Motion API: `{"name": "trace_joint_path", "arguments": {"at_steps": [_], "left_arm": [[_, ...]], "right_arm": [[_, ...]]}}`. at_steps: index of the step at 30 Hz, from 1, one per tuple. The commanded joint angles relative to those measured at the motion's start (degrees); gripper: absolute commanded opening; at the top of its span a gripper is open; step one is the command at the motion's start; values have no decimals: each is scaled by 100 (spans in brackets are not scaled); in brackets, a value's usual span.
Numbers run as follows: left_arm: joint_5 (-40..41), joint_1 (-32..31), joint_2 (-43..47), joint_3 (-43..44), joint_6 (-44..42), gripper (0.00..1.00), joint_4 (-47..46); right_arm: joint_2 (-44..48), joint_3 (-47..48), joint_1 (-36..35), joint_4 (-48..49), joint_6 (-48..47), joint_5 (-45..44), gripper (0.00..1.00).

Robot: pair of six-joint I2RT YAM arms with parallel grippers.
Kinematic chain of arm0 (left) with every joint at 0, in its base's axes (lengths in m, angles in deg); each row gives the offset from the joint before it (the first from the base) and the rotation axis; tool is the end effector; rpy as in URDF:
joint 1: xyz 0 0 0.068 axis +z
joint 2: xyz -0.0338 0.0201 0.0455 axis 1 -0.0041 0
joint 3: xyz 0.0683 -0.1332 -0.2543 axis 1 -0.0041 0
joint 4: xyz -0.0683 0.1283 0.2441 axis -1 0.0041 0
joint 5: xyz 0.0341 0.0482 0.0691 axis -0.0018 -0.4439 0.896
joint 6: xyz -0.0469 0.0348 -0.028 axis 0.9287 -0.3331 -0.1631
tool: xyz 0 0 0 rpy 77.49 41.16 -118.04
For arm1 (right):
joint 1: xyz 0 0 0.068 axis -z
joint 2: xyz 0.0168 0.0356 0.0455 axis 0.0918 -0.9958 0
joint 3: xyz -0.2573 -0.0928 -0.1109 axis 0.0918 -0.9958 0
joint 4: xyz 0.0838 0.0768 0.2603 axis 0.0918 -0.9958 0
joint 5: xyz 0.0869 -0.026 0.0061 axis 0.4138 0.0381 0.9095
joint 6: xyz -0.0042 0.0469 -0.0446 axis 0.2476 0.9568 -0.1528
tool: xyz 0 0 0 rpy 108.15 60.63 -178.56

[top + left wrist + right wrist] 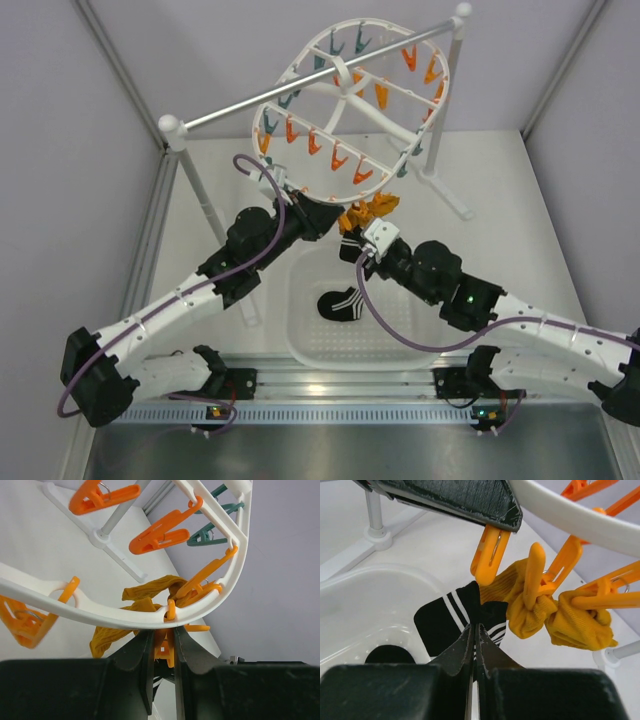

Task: Clip the socks to the hanger
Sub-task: Clamp the sock onto the hanger.

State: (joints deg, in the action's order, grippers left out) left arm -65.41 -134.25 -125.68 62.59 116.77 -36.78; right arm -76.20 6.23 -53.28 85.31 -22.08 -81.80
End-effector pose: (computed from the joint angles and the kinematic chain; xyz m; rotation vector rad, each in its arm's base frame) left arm 0.2095 -0.2020 0.3662 -0.0358 1.6942 -1.1493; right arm 0.1385 0.2041 0.3285 -0.9230 1.4736 0.3330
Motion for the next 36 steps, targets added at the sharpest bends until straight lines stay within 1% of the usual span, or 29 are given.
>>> {"name": "trace_joint_path", "arguments": {"at_steps": [1, 2, 5, 15, 22, 32, 34, 36], "left_arm": [[-276, 63, 106, -115, 104, 0, -129], [-442, 72, 115, -107, 121, 0, -138], [-548, 98, 97, -106, 112, 0, -147], [-733, 151, 97, -142, 103, 0, -85], [-760, 169, 80, -150, 86, 0, -59], [-760, 221, 71, -142, 51, 0, -24], [-803, 239, 71, -133, 68, 6, -15], [-882, 239, 71, -124, 95, 18, -24]], "right_arm": [[-40, 271, 10, 523, -473, -97, 0], [-49, 280, 1, 593, -535, -79, 0], [-67, 271, 1, 655, -728, -17, 0], [-234, 359, 54, 831, -887, -87, 0], [-322, 517, 106, 954, -878, -114, 0], [-260, 597, 115, 998, -878, 141, 0], [-313, 649, 115, 989, -895, 98, 0], [-348, 684, 133, 980, -904, 80, 0]]}}
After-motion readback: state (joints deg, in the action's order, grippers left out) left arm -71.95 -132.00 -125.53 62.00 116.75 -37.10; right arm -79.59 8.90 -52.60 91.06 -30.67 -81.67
